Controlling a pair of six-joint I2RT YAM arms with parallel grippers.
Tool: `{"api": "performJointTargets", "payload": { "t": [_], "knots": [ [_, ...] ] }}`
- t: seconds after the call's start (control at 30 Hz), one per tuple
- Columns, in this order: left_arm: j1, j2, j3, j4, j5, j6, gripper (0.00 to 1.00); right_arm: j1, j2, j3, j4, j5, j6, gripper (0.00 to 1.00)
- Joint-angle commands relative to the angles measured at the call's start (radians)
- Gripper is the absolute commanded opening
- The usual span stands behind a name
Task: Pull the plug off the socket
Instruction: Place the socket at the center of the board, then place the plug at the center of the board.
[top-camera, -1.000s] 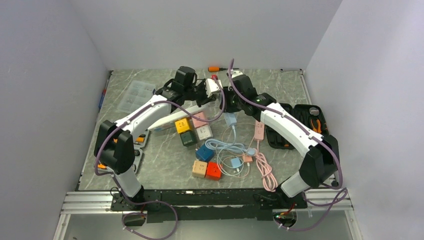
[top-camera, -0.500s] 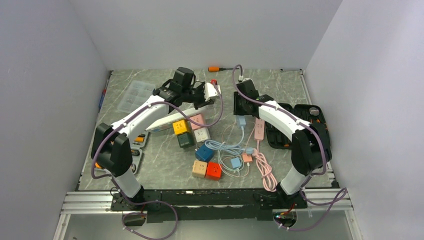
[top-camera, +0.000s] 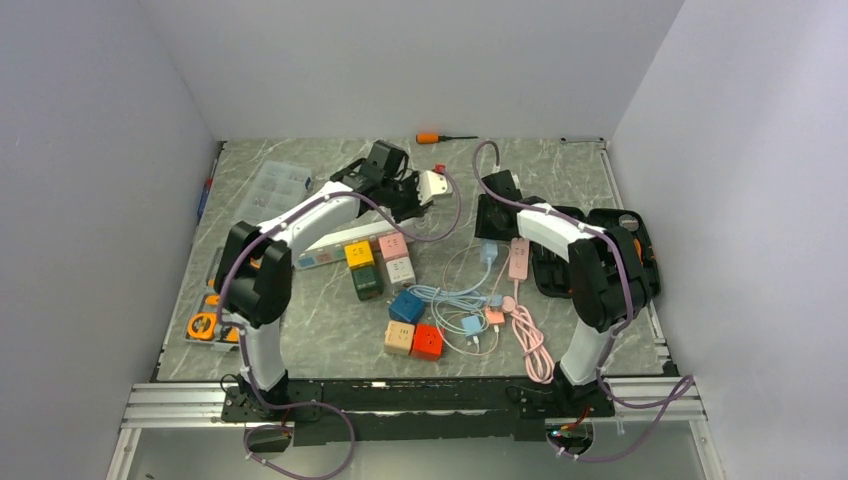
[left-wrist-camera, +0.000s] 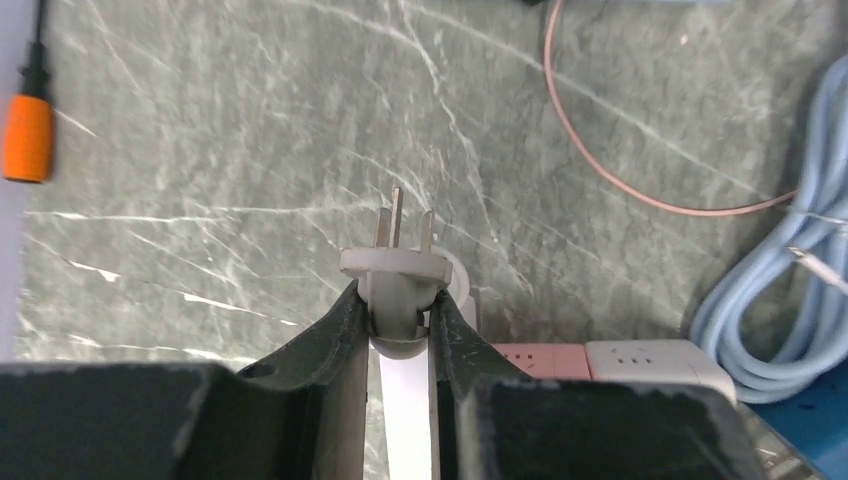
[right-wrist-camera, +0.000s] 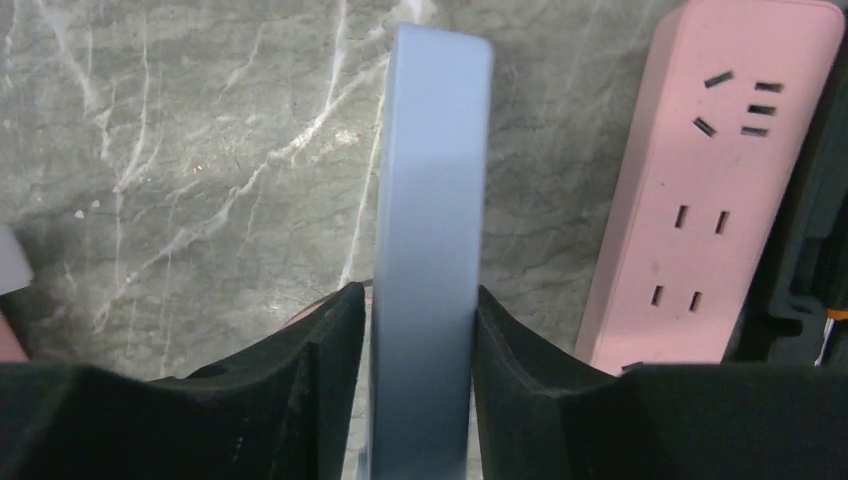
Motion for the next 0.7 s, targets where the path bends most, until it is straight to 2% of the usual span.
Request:
{"api": "performJointTargets", "payload": {
  "t": [0.0, 0.17, 0.2, 0.23, 0.27, 0.3, 0.37, 0.4, 0.47, 0.5, 0.6, 0.67],
  "knots": [
    [0.008, 0.074, 0.067, -0.038, -0.083, -0.002, 0.0, -0.013, -0.091, -0.017, 0.074, -0.019, 0.024, 0.5],
    [0.002, 0.154, 0.113, -0.035, -0.109, -0.024, 0.0, -0.012, -0.148, -0.036, 0.092, -0.041, 0.019, 0.59],
    [0.001, 0.17, 0.128, -0.051, -0.107, -0.026, 0.03, -0.013, -0.161, -0.041, 0.096, -0.044, 0.02, 0.62],
    [0.001, 0.187, 0.143, -0.063, -0.103, -0.034, 0.15, -0.014, -0.173, -0.045, 0.1, -0.046, 0.022, 0.65],
    [0.0, 0.2, 0.159, -0.078, -0.094, -0.04, 0.31, -0.013, -0.186, -0.05, 0.105, -0.048, 0.023, 0.69],
    [0.0, 0.215, 0.178, -0.1, -0.081, -0.045, 0.41, -0.013, -0.196, -0.053, 0.109, -0.05, 0.023, 0.76],
    [0.0, 0.232, 0.215, -0.143, -0.057, -0.053, 0.55, -0.013, -0.218, -0.056, 0.109, -0.05, 0.02, 0.79],
    [0.0, 0.235, 0.226, -0.158, -0.047, -0.056, 0.65, -0.013, -0.227, -0.053, 0.104, -0.048, 0.018, 0.79],
    [0.0, 0.235, 0.249, -0.195, -0.031, -0.049, 0.93, -0.013, -0.243, -0.048, 0.098, -0.046, 0.017, 0.79],
    [0.001, 0.235, 0.27, -0.218, -0.022, -0.045, 0.99, -0.013, -0.247, -0.046, 0.096, -0.048, 0.018, 0.77],
    [0.018, 0.252, 0.407, -0.357, 0.004, -0.052, 0.99, -0.013, -0.258, -0.036, 0.084, -0.047, 0.019, 0.76],
    [0.043, 0.241, 0.516, -0.468, 0.021, -0.067, 1.0, -0.013, -0.271, -0.028, 0.072, -0.05, 0.021, 0.8]
  ]
}}
